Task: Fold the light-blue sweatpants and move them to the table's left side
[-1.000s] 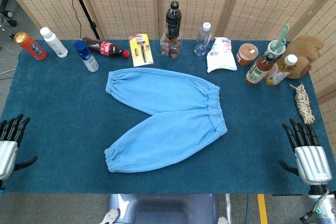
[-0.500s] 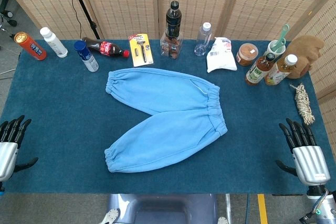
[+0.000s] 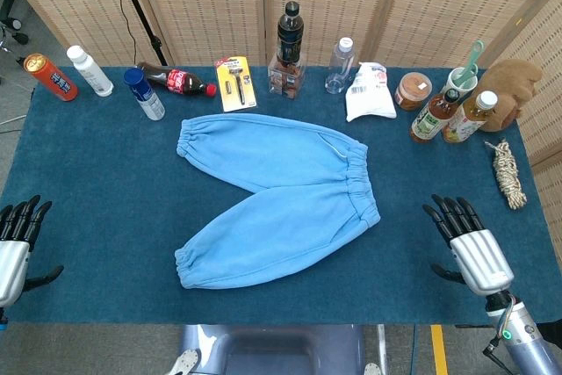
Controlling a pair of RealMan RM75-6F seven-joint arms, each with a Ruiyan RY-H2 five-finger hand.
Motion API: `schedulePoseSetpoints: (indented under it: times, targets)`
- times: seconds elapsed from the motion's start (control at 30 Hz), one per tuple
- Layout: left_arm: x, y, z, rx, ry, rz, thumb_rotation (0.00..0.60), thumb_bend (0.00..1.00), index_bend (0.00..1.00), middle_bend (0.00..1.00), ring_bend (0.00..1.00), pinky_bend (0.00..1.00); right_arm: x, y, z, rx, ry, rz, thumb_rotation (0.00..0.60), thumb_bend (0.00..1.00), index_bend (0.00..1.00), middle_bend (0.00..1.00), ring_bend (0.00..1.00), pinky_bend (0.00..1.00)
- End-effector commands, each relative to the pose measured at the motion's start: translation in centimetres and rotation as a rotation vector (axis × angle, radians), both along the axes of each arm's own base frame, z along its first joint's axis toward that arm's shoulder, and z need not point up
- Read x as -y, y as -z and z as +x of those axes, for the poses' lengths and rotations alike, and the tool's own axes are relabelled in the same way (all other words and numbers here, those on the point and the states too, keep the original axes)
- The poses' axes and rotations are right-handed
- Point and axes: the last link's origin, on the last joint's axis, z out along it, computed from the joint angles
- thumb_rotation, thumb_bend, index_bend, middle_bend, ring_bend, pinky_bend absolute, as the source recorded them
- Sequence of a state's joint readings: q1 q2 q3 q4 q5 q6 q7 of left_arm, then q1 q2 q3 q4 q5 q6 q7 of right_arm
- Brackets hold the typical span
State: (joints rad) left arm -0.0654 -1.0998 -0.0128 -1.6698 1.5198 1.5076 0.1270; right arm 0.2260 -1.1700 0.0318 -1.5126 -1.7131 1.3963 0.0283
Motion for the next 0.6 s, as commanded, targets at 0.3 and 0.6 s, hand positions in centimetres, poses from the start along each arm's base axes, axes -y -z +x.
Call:
schedulePoseSetpoints:
  times: [0.3,0.6]
  targets:
    - [-0.4,0.1,-0.1,-0.013,-0.011,-0.001,0.6,0.0,0.0,0.0,0.0,0.0,4.2,4.6,2.9,-0.131,-0.129,0.126,0.6,0.0,0.0,0.0,0.0,0.05]
    - [-0.5,0.1,-0.2,-0.011,-0.019,-0.003,0.6,0.0,0.0,0.0,0.0,0.0,6.1,7.4,4.0,-0.185,-0.203,0.141,0.6,0.0,0.08,0.0,0.0,0.13]
